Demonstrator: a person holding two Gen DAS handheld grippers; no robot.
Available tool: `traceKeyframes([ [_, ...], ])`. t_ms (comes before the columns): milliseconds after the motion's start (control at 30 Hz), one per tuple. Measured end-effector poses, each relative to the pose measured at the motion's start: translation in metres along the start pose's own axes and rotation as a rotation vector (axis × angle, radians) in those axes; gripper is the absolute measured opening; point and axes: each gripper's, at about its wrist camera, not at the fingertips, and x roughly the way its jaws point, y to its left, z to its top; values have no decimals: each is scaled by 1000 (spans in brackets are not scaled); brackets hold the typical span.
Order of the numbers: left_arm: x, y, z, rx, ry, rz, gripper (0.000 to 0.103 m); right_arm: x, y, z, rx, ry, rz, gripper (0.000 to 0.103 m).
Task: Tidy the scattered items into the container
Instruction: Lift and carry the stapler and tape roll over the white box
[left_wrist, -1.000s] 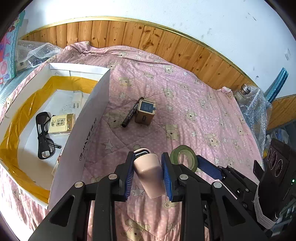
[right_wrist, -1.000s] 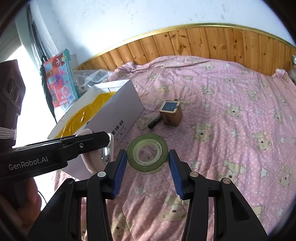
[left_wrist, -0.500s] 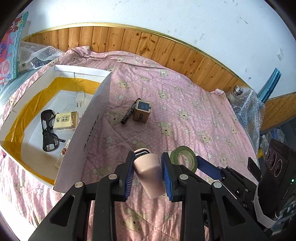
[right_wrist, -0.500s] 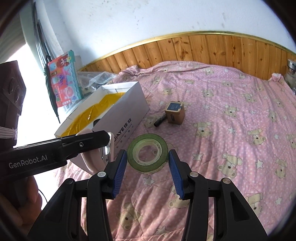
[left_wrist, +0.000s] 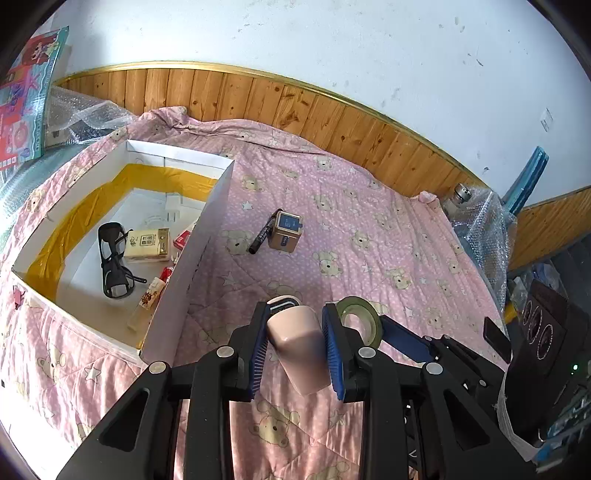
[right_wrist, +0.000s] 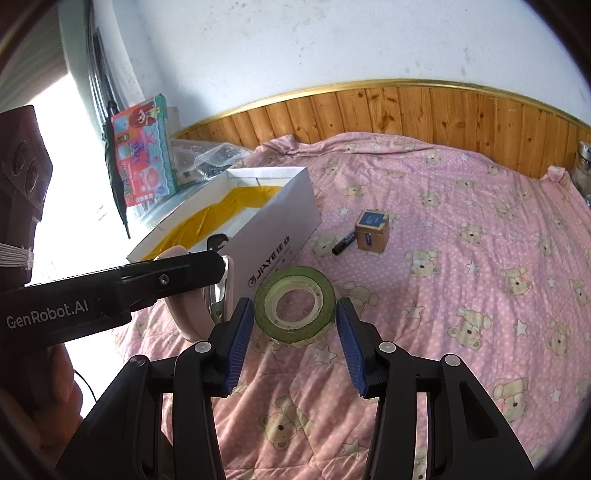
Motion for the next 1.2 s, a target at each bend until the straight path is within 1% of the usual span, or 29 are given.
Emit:
traceKeyframes([
  [333,-23,19,-7,-20,-31,-14,30,-5,28,-3,-34,-9,-1,48],
  [667,-41,40,-12,-52,-57,-10,30,-5,52,-3,-69,-9,12,48],
  [1000,-55,66,-9,-92,-83,12,30,-2,73,6,-101,-20,33,48],
  [1200,-62,75,-5,-103,-97,12,30,0,82,12,-118,-21,36,48],
])
